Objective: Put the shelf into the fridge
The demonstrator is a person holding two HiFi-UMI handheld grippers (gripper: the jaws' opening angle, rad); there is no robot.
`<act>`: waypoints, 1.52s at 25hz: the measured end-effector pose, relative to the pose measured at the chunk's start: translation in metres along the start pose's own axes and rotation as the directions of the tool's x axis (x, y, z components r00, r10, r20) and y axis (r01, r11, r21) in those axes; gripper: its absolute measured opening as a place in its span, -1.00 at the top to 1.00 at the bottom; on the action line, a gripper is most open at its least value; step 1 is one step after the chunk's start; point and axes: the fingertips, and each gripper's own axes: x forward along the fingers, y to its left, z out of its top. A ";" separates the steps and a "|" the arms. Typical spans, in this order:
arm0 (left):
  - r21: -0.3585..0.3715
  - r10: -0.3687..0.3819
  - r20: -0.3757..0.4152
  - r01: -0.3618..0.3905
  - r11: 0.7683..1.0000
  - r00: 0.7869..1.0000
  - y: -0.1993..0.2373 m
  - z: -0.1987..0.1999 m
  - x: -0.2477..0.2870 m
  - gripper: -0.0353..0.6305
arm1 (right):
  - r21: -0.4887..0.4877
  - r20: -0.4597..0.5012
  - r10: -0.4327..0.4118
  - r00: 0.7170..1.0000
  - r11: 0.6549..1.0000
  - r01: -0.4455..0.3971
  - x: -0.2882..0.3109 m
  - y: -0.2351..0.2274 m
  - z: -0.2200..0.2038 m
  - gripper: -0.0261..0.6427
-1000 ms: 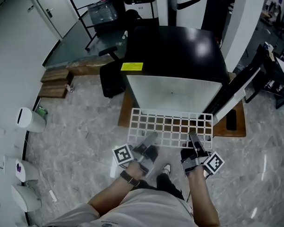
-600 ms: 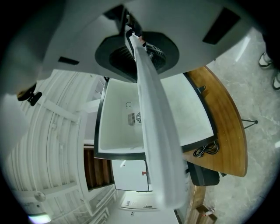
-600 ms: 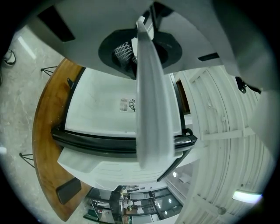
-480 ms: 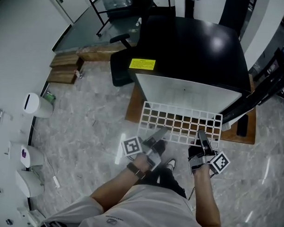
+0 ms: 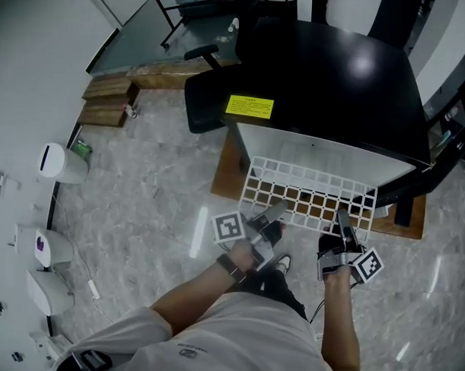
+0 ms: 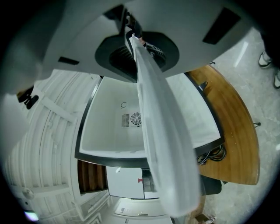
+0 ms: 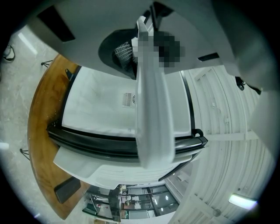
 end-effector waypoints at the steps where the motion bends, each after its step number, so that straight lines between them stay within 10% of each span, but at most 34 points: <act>1: -0.011 -0.004 -0.001 0.004 1.000 1.000 0.000 0.000 0.002 0.81 | -0.004 0.005 0.000 1.000 1.000 0.000 0.001 -0.001 0.001 0.80; 38: -0.017 0.041 0.014 -0.041 0.999 0.999 0.015 0.021 0.030 0.81 | 0.057 0.056 -0.010 0.998 0.998 0.007 0.036 -0.019 0.023 0.80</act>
